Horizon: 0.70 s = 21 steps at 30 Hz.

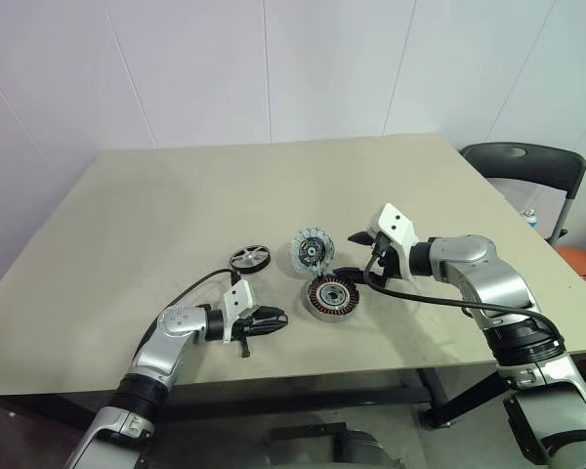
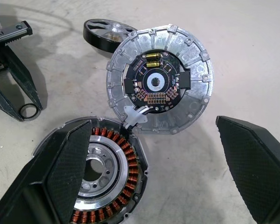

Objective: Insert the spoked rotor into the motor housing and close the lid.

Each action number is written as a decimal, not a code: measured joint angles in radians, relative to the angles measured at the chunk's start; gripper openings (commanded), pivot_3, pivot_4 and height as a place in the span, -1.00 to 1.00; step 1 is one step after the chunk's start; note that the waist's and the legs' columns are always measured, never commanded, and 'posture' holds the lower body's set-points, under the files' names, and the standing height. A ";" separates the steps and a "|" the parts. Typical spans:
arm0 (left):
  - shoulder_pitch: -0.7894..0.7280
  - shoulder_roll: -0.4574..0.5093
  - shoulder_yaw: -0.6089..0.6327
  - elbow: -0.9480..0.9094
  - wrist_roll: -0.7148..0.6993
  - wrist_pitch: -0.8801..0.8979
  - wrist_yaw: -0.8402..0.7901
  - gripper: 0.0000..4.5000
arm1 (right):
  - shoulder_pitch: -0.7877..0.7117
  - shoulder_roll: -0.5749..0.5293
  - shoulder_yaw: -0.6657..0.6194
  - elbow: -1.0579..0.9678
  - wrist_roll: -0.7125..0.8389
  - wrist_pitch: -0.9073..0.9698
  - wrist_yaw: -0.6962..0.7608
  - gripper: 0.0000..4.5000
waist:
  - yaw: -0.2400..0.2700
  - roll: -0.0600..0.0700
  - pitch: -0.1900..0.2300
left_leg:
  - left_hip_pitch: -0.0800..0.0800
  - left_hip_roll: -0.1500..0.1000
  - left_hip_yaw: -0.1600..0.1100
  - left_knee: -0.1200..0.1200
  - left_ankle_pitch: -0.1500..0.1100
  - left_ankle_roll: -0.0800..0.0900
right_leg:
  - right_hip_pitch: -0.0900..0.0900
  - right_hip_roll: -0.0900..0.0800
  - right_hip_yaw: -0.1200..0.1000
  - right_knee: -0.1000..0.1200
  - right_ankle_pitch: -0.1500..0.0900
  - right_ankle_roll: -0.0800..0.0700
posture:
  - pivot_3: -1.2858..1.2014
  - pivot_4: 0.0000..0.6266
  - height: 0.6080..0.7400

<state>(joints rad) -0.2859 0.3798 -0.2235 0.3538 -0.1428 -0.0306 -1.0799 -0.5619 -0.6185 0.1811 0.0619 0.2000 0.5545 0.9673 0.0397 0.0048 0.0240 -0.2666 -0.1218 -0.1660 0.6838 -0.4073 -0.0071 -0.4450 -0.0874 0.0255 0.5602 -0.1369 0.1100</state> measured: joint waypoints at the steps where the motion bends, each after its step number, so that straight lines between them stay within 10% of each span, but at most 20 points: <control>1: 0.000 0.000 0.000 0.000 0.000 0.000 0.001 -0.69 | 0.000 0.000 0.000 0.000 0.000 0.000 -0.001 1.00 | 0.000 0.000 0.000 | 0.000 0.000 0.000 0.000 0.000 0.000 | 0.000 0.000 0.000 0.000 0.000 0.000 | 0.03 -1.00 1.00; 21: -0.171 -0.080 0.041 -0.075 -0.113 0.132 -0.008 -0.69 | 0.106 -0.037 -0.106 -0.044 0.129 0.082 0.063 1.00 | 0.002 0.000 0.000 | -0.001 0.000 -0.001 0.000 -0.001 0.002 | -0.002 0.000 -0.001 -0.007 0.000 0.000 | 0.03 -1.00 1.00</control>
<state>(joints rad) -0.4569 0.3003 -0.1826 0.2792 -0.2562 0.1009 -1.0883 -0.4564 -0.6551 0.0751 0.0182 0.3292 0.6367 1.0301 0.0422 0.0046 0.0240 -0.2678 -0.1219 -0.1669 0.6834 -0.4086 -0.0048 -0.4467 -0.0875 0.0247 0.5535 -0.1365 0.1104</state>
